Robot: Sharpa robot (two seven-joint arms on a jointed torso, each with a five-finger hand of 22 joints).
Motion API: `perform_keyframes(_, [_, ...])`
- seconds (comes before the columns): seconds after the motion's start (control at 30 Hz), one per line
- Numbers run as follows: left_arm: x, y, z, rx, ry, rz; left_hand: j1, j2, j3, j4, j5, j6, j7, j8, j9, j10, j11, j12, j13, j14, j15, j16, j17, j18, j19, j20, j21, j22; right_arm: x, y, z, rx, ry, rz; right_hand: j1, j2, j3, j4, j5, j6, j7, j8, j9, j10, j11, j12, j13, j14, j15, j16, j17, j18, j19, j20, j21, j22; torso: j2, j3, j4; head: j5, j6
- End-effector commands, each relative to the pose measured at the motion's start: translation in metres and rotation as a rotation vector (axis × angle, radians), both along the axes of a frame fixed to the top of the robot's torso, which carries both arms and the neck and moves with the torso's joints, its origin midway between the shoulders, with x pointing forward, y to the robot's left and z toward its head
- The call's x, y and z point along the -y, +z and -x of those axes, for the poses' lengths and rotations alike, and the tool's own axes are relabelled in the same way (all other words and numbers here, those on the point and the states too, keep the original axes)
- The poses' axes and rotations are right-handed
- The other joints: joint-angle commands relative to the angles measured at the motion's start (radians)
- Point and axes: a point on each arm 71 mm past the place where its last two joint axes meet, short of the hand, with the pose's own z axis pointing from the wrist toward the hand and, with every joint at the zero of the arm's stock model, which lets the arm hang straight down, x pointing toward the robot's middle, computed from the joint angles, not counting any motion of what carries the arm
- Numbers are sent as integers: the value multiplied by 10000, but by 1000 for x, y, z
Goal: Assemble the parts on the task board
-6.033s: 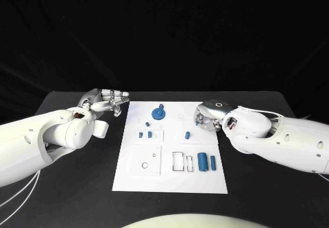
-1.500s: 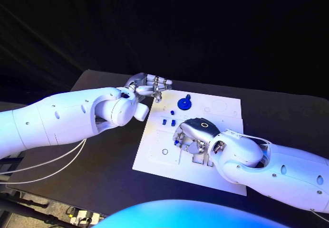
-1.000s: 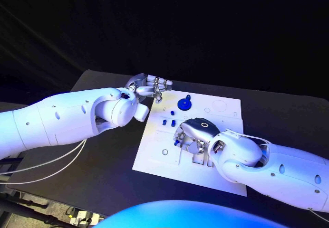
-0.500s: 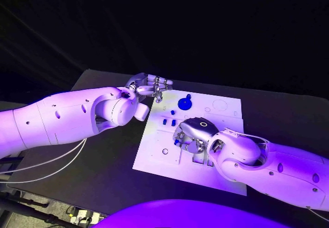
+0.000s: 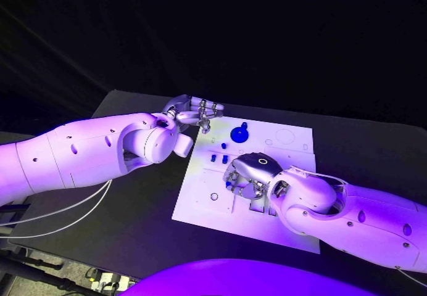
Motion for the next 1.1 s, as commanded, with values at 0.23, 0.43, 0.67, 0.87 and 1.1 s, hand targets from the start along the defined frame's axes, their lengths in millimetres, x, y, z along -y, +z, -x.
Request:
perform_keyframes(0.23, [2,1,1,10,-196,46,1,117,-9,-67,-23,-104,8,-20,-17,-95,25,53,9,-51,3,-43,-30,175,-67,10,-32,-19,4,-1,-1,153,-267,-39,-190,-92,-172,-23,-29,-485,12,-166,-112,-189,28,-43,-40,504,105,55,22,-97,73,93,-110,1824,-2,4,-2,-25,13])
perform_keyframes(0.43, [1,1,1,7,-191,34,1,117,-9,-67,-23,-104,8,-20,-17,-95,25,53,9,-51,3,-43,-30,175,-67,10,-32,-19,8,3,2,258,-356,-165,-226,-146,-234,-47,-50,-730,-13,-166,-167,-227,13,-24,-29,500,100,58,13,-90,64,102,-137,1821,2,8,4,-48,37])
perform_keyframes(0.67, [-1,1,1,2,-151,13,1,117,-9,-67,-23,-104,8,-20,-17,-95,25,53,9,-51,3,-43,-30,175,-67,10,-32,-19,28,16,12,287,-516,-191,-317,-208,-362,-40,-144,-726,-76,-92,-163,-252,-29,0,-6,494,69,59,3,-87,62,88,-150,1824,-6,-3,-4,-116,115])
perform_keyframes(0.87, [-3,1,1,9,-134,4,2,118,-11,-72,-27,-112,12,-20,-22,-107,29,56,9,-57,5,-53,-45,176,-68,11,-40,-24,59,40,5,162,-957,-533,-177,-148,-372,-145,-121,-137,41,180,-26,-260,48,23,25,357,118,-277,-523,49,-260,107,-798,1570,-25,-9,-36,-374,270])
perform_keyframes(1.1, [-3,1,2,11,-165,11,2,118,-11,-72,-27,-112,12,-20,-22,-107,29,56,9,-57,5,-53,-45,176,-68,11,-40,-24,94,62,-14,649,-1484,-78,-360,-449,-816,-124,-77,-245,157,77,-45,-641,184,-50,-44,263,252,-489,-828,166,-580,195,-1418,1337,-59,-17,-63,-719,456])
